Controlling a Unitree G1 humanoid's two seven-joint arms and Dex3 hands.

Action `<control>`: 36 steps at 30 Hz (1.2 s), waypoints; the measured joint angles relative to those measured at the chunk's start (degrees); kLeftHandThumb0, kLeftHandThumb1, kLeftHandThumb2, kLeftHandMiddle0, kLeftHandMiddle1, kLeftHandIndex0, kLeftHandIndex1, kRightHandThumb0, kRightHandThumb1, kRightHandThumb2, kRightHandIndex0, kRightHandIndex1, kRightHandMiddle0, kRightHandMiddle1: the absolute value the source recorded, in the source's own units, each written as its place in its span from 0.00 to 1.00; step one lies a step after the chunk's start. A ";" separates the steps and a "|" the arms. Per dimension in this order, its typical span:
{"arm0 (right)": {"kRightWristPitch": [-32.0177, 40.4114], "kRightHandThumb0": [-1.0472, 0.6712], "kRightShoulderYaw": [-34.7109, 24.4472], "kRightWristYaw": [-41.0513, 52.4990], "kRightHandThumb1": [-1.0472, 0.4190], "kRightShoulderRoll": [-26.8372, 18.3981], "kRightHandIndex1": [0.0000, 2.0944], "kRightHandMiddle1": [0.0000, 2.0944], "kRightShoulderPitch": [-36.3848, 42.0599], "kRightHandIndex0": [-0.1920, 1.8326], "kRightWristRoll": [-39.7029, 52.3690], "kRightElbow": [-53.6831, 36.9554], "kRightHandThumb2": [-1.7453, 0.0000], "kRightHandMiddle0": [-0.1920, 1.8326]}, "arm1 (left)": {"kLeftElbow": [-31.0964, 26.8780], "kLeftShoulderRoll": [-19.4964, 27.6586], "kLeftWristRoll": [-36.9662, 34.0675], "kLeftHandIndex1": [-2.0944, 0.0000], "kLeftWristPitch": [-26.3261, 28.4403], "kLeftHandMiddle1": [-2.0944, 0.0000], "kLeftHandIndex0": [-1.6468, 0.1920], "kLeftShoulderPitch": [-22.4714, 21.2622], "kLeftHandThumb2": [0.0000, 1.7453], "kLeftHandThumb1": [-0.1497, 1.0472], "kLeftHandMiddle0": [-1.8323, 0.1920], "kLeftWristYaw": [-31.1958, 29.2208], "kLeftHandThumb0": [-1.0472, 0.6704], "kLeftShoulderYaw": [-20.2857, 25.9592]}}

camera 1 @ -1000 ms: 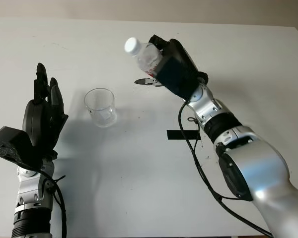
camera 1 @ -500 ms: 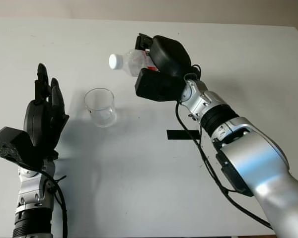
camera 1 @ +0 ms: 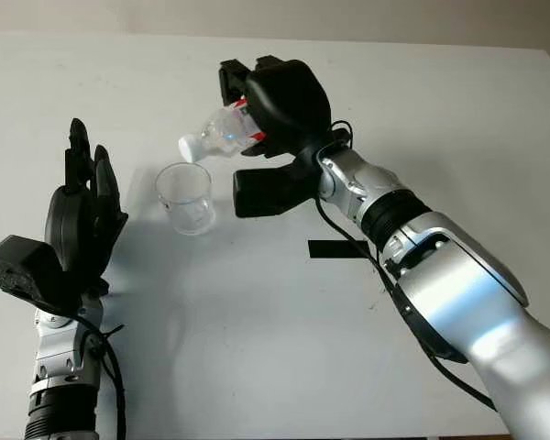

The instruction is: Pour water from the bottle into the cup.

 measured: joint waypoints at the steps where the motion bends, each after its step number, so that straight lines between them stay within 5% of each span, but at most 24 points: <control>1: 0.76 0.44 1.02 -0.89 0.04 0.02 1.00 0.98 -0.27 0.62 -1.17 0.08 0.95 0.27 | 0.00 -0.05 0.00 0.98 0.00 0.97 1.00 0.00 0.36 1.00 0.98 0.00 0.14 0.00; 14: 6.81 0.41 10.69 -10.45 0.04 0.07 1.00 1.00 -3.01 0.66 -11.15 1.02 0.97 0.39 | 0.03 -0.45 0.00 0.97 -0.14 0.97 1.00 0.00 0.36 1.00 0.98 0.22 0.14 -0.01; 36: 7.82 0.39 12.62 -12.59 0.03 -0.29 1.00 1.00 -3.96 0.65 -12.49 1.35 0.97 0.33 | 0.92 -0.45 0.32 0.98 -0.16 0.97 1.00 -0.02 0.36 1.00 0.98 0.32 0.13 -0.35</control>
